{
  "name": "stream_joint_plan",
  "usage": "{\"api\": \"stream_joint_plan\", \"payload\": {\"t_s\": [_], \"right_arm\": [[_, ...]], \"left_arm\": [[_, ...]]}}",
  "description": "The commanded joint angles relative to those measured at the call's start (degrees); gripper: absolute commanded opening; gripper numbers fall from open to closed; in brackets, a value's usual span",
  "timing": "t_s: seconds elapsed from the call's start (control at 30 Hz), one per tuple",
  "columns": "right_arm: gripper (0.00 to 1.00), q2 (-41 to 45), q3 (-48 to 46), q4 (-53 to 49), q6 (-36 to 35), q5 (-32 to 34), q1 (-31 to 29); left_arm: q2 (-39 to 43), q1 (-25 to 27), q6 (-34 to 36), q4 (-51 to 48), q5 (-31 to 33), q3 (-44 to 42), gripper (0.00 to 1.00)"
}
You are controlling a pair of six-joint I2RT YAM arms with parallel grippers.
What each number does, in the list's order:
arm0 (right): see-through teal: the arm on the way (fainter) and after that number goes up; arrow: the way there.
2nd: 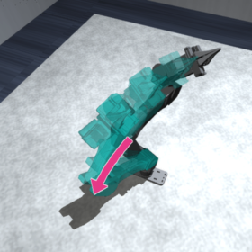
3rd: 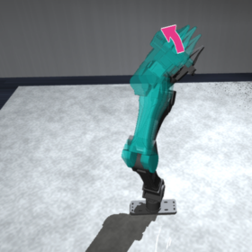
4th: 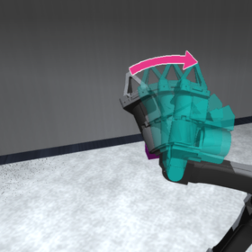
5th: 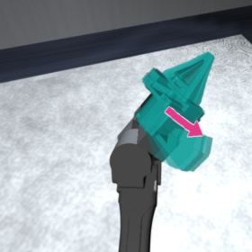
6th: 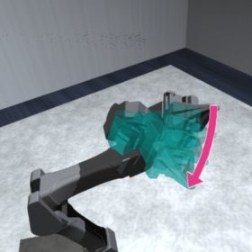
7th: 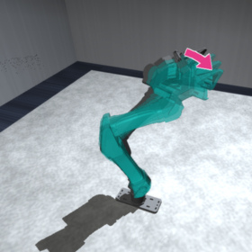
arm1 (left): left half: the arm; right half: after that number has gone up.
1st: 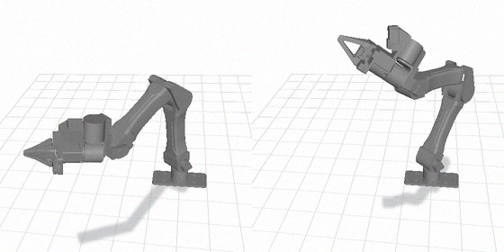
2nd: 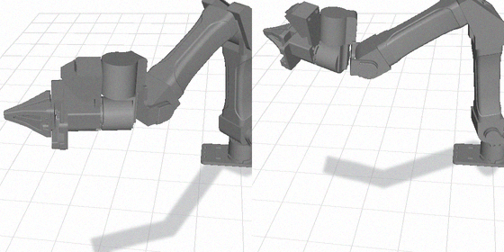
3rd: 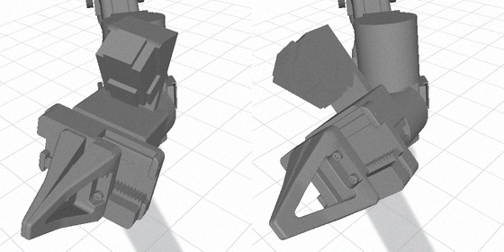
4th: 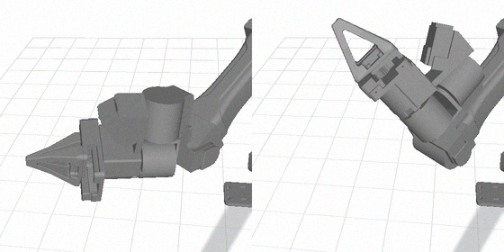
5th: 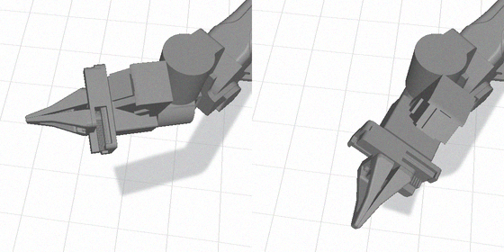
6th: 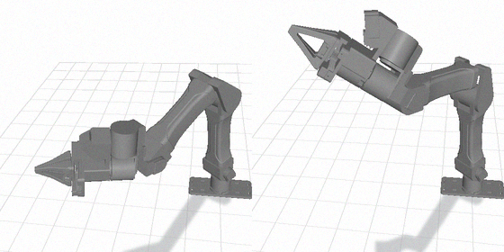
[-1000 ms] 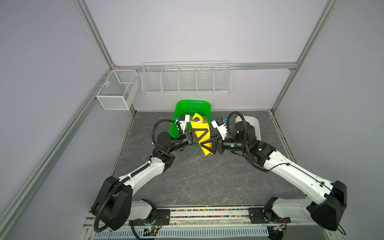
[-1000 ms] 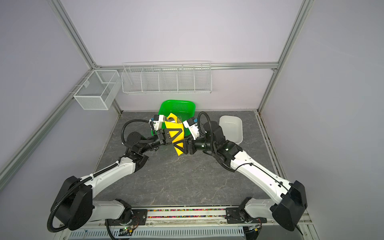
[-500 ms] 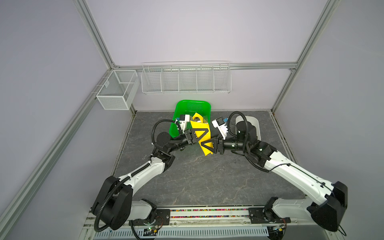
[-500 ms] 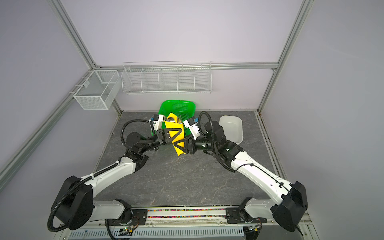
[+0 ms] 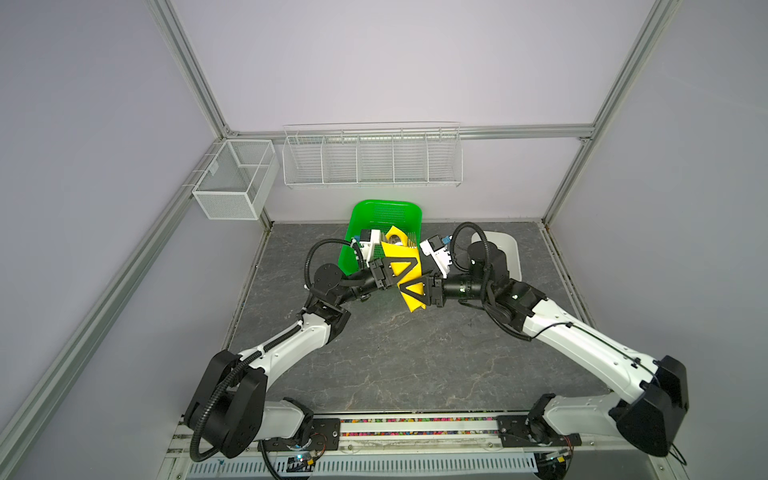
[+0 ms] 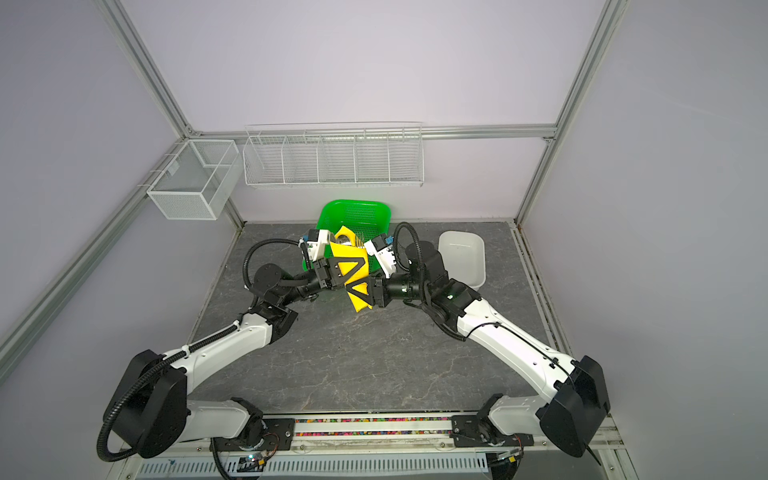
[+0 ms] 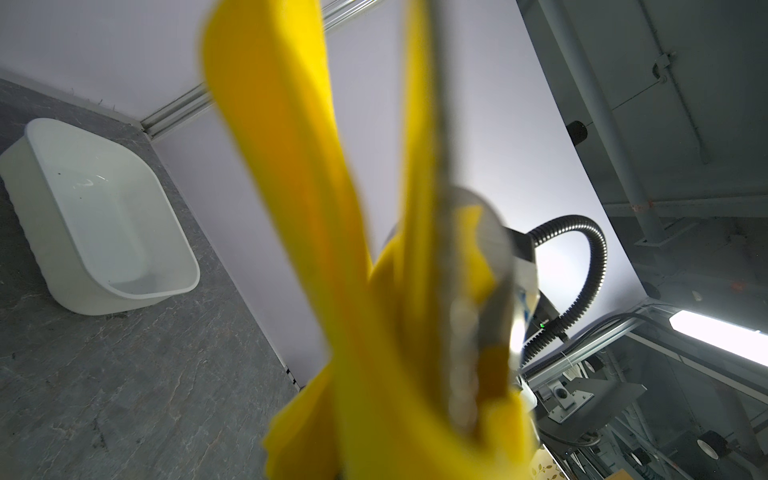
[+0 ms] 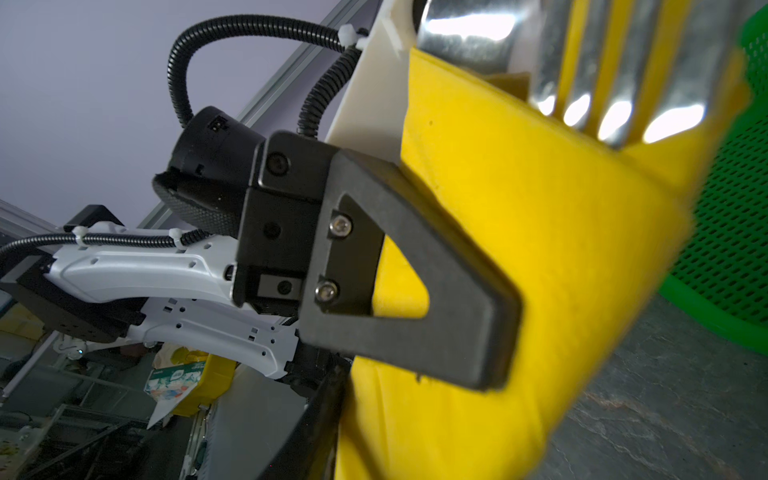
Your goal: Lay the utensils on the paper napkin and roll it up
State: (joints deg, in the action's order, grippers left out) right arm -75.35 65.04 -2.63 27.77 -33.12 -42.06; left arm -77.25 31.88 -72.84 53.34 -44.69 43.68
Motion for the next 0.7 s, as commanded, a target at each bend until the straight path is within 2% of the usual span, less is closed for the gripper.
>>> {"api": "stream_joint_plan", "payload": {"t_s": [0.0, 0.13, 0.23, 0.33, 0.43, 0.67], "right_arm": [[0.29, -0.5, 0.8, 2.3, 0.4, -2.1, 0.0], [0.18, -0.2, 0.3, 2.6, 0.8, -2.3, 0.2], [0.12, 0.5, -0.9, 4.3, 1.9, -2.5, 0.6], [0.11, 1.5, -2.2, 5.9, 3.0, -2.3, 1.1], [0.11, 2.0, -2.9, 6.9, 3.6, -2.4, 1.3], [0.09, 2.7, -3.9, 8.1, 4.1, -1.3, 1.6]], "left_arm": [[-0.7, 0.1, -0.3, 2.8, -0.5, 2.5, 0.0], [-0.5, 0.1, 0.9, 1.2, -0.3, 2.8, 0.0], [0.3, 0.2, 3.2, -2.6, -0.1, 3.3, 0.08], [1.0, 0.1, 5.5, -6.0, 0.2, 3.7, 0.13], [1.1, 0.1, 6.2, -7.1, 0.3, 3.8, 0.29], [1.3, 0.1, 7.5, -9.7, 0.5, 3.8, 0.46]]}}
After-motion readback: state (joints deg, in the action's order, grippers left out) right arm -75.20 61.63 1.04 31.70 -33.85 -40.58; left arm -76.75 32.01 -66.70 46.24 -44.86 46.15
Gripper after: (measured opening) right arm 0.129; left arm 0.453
